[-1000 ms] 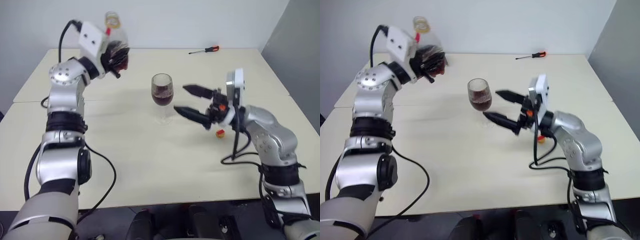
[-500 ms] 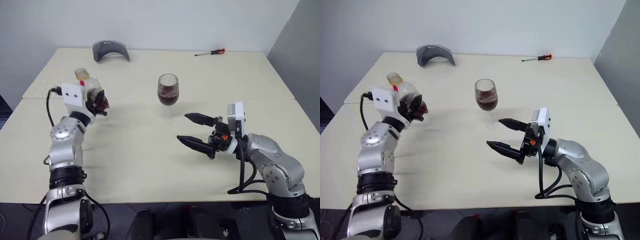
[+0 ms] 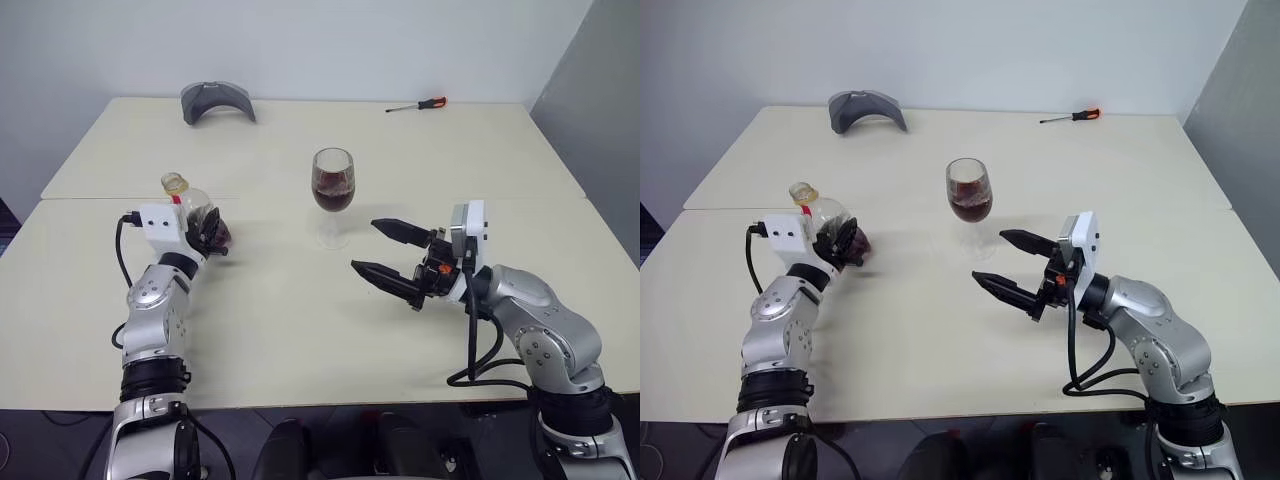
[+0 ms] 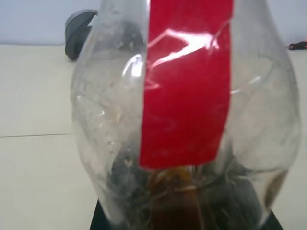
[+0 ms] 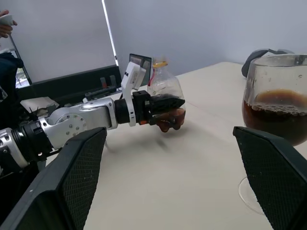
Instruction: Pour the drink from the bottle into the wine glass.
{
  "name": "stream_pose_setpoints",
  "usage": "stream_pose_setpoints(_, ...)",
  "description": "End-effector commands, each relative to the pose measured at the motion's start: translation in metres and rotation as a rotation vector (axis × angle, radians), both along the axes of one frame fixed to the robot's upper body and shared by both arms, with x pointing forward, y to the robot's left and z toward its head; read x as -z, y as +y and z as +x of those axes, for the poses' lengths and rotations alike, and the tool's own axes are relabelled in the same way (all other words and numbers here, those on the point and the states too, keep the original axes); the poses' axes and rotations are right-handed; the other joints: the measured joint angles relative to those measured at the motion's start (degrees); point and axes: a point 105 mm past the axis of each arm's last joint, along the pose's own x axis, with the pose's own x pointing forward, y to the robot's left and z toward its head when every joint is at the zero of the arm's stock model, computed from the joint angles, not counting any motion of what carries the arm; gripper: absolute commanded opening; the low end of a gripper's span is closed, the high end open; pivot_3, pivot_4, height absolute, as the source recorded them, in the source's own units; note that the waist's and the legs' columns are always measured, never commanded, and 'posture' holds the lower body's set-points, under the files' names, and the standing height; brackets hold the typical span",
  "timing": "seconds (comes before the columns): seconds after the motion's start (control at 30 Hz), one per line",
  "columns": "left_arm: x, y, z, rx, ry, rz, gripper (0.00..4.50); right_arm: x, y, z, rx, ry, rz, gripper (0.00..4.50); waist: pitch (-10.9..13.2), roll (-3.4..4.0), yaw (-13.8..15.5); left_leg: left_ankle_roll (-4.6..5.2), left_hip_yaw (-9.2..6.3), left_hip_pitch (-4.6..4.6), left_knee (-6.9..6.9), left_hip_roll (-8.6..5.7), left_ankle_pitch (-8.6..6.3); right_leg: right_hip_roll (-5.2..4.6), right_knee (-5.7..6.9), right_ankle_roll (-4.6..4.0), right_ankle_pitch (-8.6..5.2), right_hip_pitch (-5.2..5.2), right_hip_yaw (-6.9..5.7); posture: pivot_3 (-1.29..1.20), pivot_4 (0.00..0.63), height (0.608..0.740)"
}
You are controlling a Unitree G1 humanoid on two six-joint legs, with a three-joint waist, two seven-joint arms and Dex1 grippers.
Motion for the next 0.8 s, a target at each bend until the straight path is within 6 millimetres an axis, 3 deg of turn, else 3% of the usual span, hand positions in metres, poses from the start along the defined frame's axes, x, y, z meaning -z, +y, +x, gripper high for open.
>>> stream_pose_setpoints(0.03, -0.02, 0.003, -0.005, -0.009, -0.076, 0.049, 0.98, -0.011, 0.001, -0.002, -0.006, -0.05, 0.025, 4.5, 0.0, 0.0, 0.0, 0.0, -0.01, 0.0, 0.0, 0.0, 0.0, 0.0, 0.0, 0.0, 0.0, 0.0, -0.01, 0.0, 0.15, 0.74)
stream_pose_setpoints(0.17, -0.017, 0.003, -0.009, -0.008, -0.073, 0.077, 0.98, -0.011, 0.002, -0.001, -0.008, -0.058, 0.019, 4.5, 0.0, 0.0, 0.0, 0.01, -0.01, 0.0, -0.01, 0.0, 0.0, 0.0, -0.01, 0.0, 0.0, 0.0, 0.0, 0.0, 0.15, 0.74)
stream_pose_setpoints(0.57, -0.016, 0.0, -0.012, 0.004, -0.074, 0.077, 4.48, -0.014, 0.002, 0.003, 0.01, -0.071, 0.025, 4.5, 0.0, 0.0, 0.0, 0.01, -0.01, 0.01, -0.01, 0.0, -0.01, 0.0, -0.02, 0.0, 0.0, 0.01, -0.01, 0.0, 0.15, 0.74)
stream_pose_setpoints(0.8, -0.012, 0.004, -0.034, -0.01, -0.05, 0.034, 4.48, -0.01, 0.001, 0.001, 0.007, -0.064, 0.014, 4.5, 0.0, 0.0, 0.0, 0.02, -0.01, 0.02, -0.05, 0.01, -0.01, 0.0, -0.03, 0.0, 0.0, 0.02, 0.01, 0.0, 0.15, 0.74)
